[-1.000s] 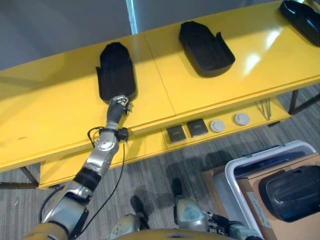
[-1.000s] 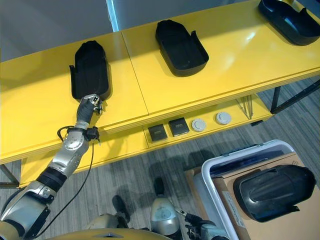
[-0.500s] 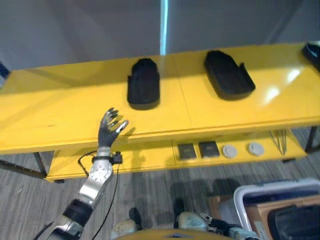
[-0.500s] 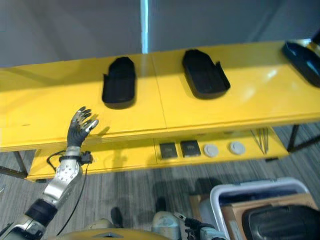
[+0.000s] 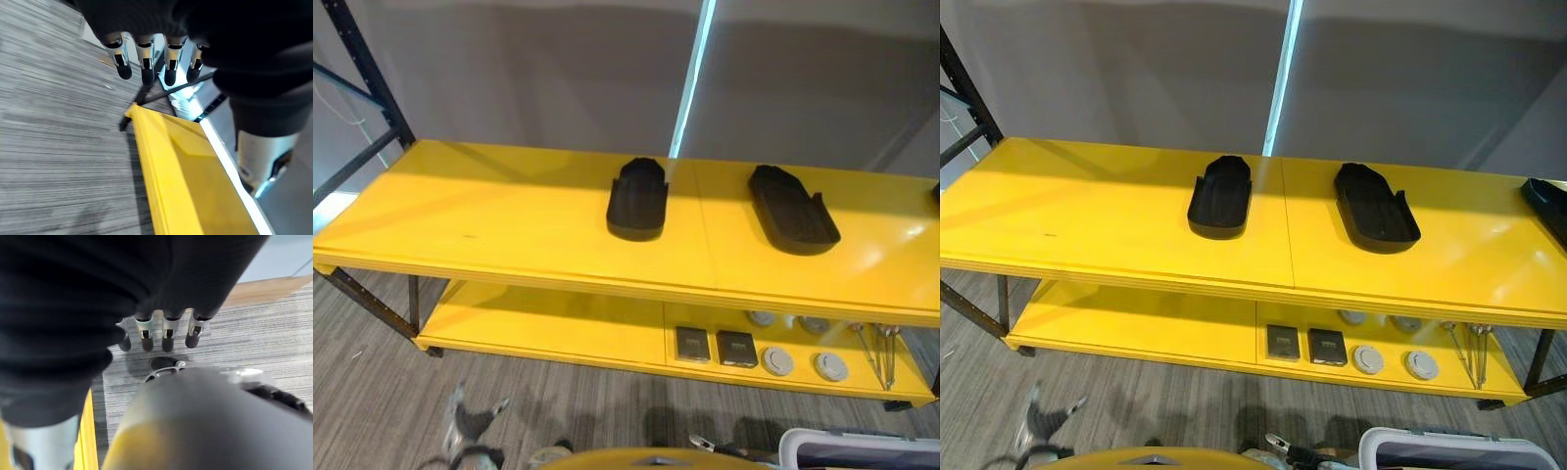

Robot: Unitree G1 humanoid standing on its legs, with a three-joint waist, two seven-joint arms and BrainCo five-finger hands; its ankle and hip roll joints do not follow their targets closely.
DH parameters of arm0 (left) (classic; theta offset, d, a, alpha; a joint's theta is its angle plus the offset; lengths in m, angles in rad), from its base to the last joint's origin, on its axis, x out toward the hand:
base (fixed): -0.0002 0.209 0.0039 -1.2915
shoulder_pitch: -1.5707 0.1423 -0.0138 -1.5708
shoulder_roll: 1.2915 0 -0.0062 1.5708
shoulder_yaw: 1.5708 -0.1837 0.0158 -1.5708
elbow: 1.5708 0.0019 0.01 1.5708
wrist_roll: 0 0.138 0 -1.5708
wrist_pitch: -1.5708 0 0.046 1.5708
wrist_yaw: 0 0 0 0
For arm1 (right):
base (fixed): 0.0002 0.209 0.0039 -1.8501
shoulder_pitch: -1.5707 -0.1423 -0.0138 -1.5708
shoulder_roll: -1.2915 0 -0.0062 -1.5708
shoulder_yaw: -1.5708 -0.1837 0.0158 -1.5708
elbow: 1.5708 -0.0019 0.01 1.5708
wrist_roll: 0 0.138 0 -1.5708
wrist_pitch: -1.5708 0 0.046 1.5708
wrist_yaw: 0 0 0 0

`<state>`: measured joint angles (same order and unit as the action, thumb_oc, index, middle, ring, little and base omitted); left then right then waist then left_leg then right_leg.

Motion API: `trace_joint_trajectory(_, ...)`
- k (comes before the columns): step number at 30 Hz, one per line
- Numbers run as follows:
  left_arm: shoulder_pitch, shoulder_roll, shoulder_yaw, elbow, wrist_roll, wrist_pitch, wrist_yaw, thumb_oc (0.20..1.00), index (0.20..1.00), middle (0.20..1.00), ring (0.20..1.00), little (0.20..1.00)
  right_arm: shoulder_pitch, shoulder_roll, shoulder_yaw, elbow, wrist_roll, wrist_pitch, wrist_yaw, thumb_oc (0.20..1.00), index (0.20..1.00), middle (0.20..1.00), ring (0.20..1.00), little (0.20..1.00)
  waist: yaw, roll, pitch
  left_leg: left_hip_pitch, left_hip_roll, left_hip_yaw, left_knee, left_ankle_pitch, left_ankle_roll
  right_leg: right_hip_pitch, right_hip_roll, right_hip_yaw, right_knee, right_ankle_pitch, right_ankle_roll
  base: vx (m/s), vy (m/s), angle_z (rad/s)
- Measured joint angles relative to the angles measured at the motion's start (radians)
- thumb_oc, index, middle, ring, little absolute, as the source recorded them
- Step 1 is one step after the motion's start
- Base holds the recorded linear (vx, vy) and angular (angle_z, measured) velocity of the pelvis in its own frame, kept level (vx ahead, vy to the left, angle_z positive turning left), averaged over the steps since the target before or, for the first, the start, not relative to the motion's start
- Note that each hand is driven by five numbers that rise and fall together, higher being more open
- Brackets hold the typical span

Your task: Move parts from the plastic box to the shelf.

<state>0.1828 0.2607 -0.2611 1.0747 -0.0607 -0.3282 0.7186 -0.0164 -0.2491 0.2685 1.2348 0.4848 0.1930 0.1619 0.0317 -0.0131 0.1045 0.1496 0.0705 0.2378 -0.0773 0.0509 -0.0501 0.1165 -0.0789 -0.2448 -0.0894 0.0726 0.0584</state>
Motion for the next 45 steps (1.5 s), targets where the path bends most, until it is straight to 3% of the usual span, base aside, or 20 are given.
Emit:
trace_joint_trajectory(3,0.016,-0.051,0.101,0.101,-0.193,-0.01,-0.01,1.0,1.0,1.0,1.0,1.0,-0.035,0.003,0.026,0.014,-0.021,0.0,-0.005,1.0,1.0,1.0,1.0,1.0,0.042,-0.031,0.009,-0.047,-0.058,-0.271,0.124,-0.053,0.04,-0.064,-0.012,0.184,0.006,0.039,-0.004,-0.01,0.123,-1.52)
trace_joint_trajectory(4,0.033,-0.078,0.142,0.103,-0.261,-0.01,-0.032,1.0,1.0,1.0,1.0,1.0,-0.079,-0.001,0.035,0.021,-0.02,-0.002,-0.014,1.0,1.0,1.0,1.0,1.0,0.072,-0.044,0.009,-0.062,-0.118,-0.413,0.108,-0.109,0.066,-0.13,-0.022,0.32,0.006,0.07,0.0,-0.03,0.184,-2.62)
trace_joint_trajectory(7,-0.027,-0.095,0.202,0.121,-0.272,-0.009,-0.122,1.0,1.0,1.0,1.0,1.0,-0.074,-0.018,-0.018,0.003,0.018,-0.015,-0.054,1.0,1.0,1.0,1.0,1.0,0.015,-0.014,0.045,-0.046,-0.118,-0.361,0.052,-0.069,0.047,-0.152,-0.024,0.338,0.0,0.078,0.041,-0.08,0.177,-1.28)
trace_joint_trajectory(9,-0.128,-0.057,0.134,0.111,-0.258,-0.005,-0.201,1.0,1.0,1.0,1.0,1.0,0.024,-0.014,-0.074,0.007,0.038,-0.024,-0.059,1.0,1.0,1.0,1.0,1.0,-0.046,-0.047,0.052,-0.074,-0.143,-0.319,0.071,-0.065,0.078,-0.192,-0.052,0.355,0.005,-0.018,0.093,-0.19,0.242,-0.39)
trace_joint_trajectory(11,-0.184,-0.042,0.074,0.096,-0.264,0.0,-0.246,1.0,1.0,1.0,1.0,1.0,0.039,-0.012,-0.075,-0.001,0.029,-0.041,-0.057,1.0,1.0,1.0,1.0,1.0,-0.069,-0.054,0.066,-0.103,-0.134,-0.289,0.067,-0.052,0.09,-0.251,-0.038,0.335,0.076,-0.039,0.071,-0.15,0.154,-0.75)
trace_joint_trajectory(12,-0.202,-0.014,0.038,0.085,-0.292,0.004,-0.273,1.0,1.0,1.0,1.0,1.0,0.053,0.014,-0.082,0.011,0.014,-0.044,-0.056,1.0,1.0,1.0,1.0,1.0,-0.1,-0.055,0.088,-0.102,-0.119,-0.247,0.043,-0.024,0.126,-0.298,-0.01,0.309,0.182,-0.054,0.061,-0.23,0.109,-1.42)
trace_joint_trajectory(13,-0.2,-0.005,0.041,0.082,-0.375,0.004,-0.316,1.0,1.0,1.0,1.0,1.0,0.075,0.028,-0.097,0.029,-0.018,-0.046,-0.052,1.0,1.0,1.0,1.0,1.0,-0.099,-0.074,0.088,-0.08,-0.112,-0.15,0.023,-0.005,0.117,-0.308,-0.003,0.251,0.189,-0.08,0.043,-0.22,0.065,-1.62)
trace_joint_trajectory(16,-0.198,-0.026,0.087,0.077,-0.448,0.038,-0.361,1.0,1.0,1.0,1.0,1.0,0.067,0.035,-0.085,0.038,-0.059,-0.045,-0.031,1.0,1.0,1.0,1.0,1.0,-0.095,-0.011,0.122,-0.083,-0.026,-0.015,-0.007,0.004,0.114,-0.356,-0.005,0.065,0.35,-0.109,0.064,-0.2,-0.058,-1.49)
trace_joint_trajectory(18,-0.223,-0.017,0.081,0.071,-0.425,0.071,-0.377,1.0,1.0,1.0,1.0,1.0,0.051,0.048,-0.071,0.037,-0.061,-0.044,-0.034,1.0,1.0,1.0,1.0,1.0,-0.077,-0.001,0.133,-0.114,0.026,0.037,-0.001,0.028,0.086,-0.281,-0.022,0.025,0.4,-0.17,0.069,-0.15,-0.103,-1.11)
trace_joint_trajectory(20,-0.23,-0.009,0.057,0.07,-0.428,0.08,-0.385,1.0,1.0,1.0,1.0,1.0,0.065,0.049,-0.056,0.038,-0.062,-0.039,-0.045,1.0,1.0,1.0,1.0,1.0,-0.058,-0.044,0.14,-0.105,0.015,0.081,0.001,0.029,0.042,-0.175,-0.057,-0.007,0.295,-0.138,0.041,-0.03,-0.071,-0.78)
trace_joint_trajectory(23,-0.218,-0.049,0.052,0.073,-0.428,0.098,-0.407,1.0,1.0,1.0,1.0,1.0,0.061,0.009,-0.056,0.01,-0.063,-0.046,-0.049,1.0,1.0,1.0,1.0,1.0,-0.07,-0.008,0.161,-0.087,0.037,0.055,-0.001,0.019,0.011,-0.129,0.003,0.035,0.151,-0.077,0.011,0.02,-0.175,-0.84)
trace_joint_trajectory(26,-0.206,-0.094,0.064,0.029,-0.427,0.109,-0.406,1.0,1.0,1.0,1.0,1.0,0.067,-0.016,-0.056,-0.007,-0.093,-0.054,-0.056,1.0,1.0,1.0,1.0,1.0,-0.076,0.031,0.158,-0.054,0.097,0.142,0.006,0.011,-0.036,-0.063,0.028,-0.063,0.003,-0.035,-0.007,0.02,-0.219,-1.03)
trace_joint_trajectory(30,-0.238,-0.106,0.062,-0.009,-0.436,0.111,-0.403,1.0,1.0,1.0,1.0,1.0,0.08,-0.015,-0.081,-0.024,-0.089,-0.06,-0.055,1.0,1.0,1.0,1.0,1.0,-0.083,0.028,0.161,-0.095,0.129,0.101,0.144,-0.005,-0.069,-0.055,0.047,-0.058,0.005,-0.013,-0.036,0.08,-0.281,-0.11)
trace_joint_trajectory(31,-0.247,-0.102,0.067,-0.003,-0.459,0.114,-0.398,1.0,1.0,1.0,1.0,1.0,0.074,-0.008,-0.087,-0.03,-0.089,-0.062,-0.059,1.0,1.0,1.0,1.0,1.0,-0.076,-0.004,0.161,-0.177,0.136,0.056,0.319,0.002,-0.077,-0.061,0.018,-0.045,0.024,-0.026,-0.055,0.01,-0.134,-0.28)
trace_joint_trajectory(35,-0.246,-0.112,0.072,-0.002,-0.486,0.134,-0.398,1.0,1.0,1.0,1.0,1.0,0.034,-0.035,-0.074,-0.006,-0.084,-0.06,-0.055,1.0,1.0,1.0,1.0,1.0,-0.052,-0.023,0.185,-0.35,0.114,-0.112,0.647,0.038,-0.115,-0.043,-0.004,0.012,0.044,-0.029,-0.093,0.12,0.038,-0.42)
trace_joint_trajectory(37,-0.235,-0.111,0.071,-0.002,-0.474,0.146,-0.406,1.0,1.0,1.0,1.0,1.0,0.017,-0.051,-0.078,0.001,-0.076,-0.069,-0.052,1.0,1.0,1.0,1.0,1.0,-0.043,-0.009,0.181,-0.325,0.078,-0.117,0.48,-0.004,-0.087,-0.028,0.0,0.038,0.015,-0.031,-0.071,0.26,0.244,-0.55)
trace_joint_trajectory(38,-0.223,-0.111,0.063,0.011,-0.46,0.15,-0.417,1.0,1.0,1.0,1.0,1.0,0.0,-0.07,-0.084,-0.004,-0.049,-0.107,-0.045,1.0,1.0,1.0,1.0,1.0,-0.043,0.014,0.179,-0.263,0.056,-0.108,0.17,0.021,-0.08,-0.012,0.017,0.057,-0.001,-0.031,-0.07,0.35,0.293,-0.68)
trace_joint_trajectory(39,-0.218,-0.112,0.062,0.024,-0.452,0.15,-0.424,1.0,1.0,1.0,1.0,1.0,-0.016,-0.078,-0.084,-0.006,-0.049,-0.117,-0.039,1.0,1.0,1.0,1.0,1.0,-0.039,0.026,0.174,-0.227,0.051,-0.124,0.008,0.049,-0.092,-0.01,0.029,0.072,-0.001,-0.035,-0.064,0.3,0.229,-0.53)
trace_joint_trajectory(41,-0.234,-0.115,0.058,0.046,-0.435,0.15,-0.427,1.0,1.0,1.0,1.0,1.0,-0.037,-0.086,-0.086,-0.028,-0.038,-0.144,-0.039,1.0,1.0,1.0,1.0,1.0,-0.021,0.029,0.175,-0.251,0.056,-0.18,-0.017,0.081,-0.099,0.004,0.041,0.101,-0.001,-0.042,-0.062,0.21,0.257,-0.47)
trace_joint_trajectory(45,-0.208,-0.112,0.05,0.066,-0.404,0.146,-0.443,1.0,1.0,1.0,1.0,1.0,-0.023,-0.087,-0.083,-0.101,-0.024,-0.219,-0.081,1.0,1.0,1.0,1.0,1.0,0.008,0.033,0.123,-0.234,0.055,-0.119,-0.011,0.097,-0.042,0.048,0.014,0.117,-0.001,-0.085,0.0,0.19,0.274,-0.27)
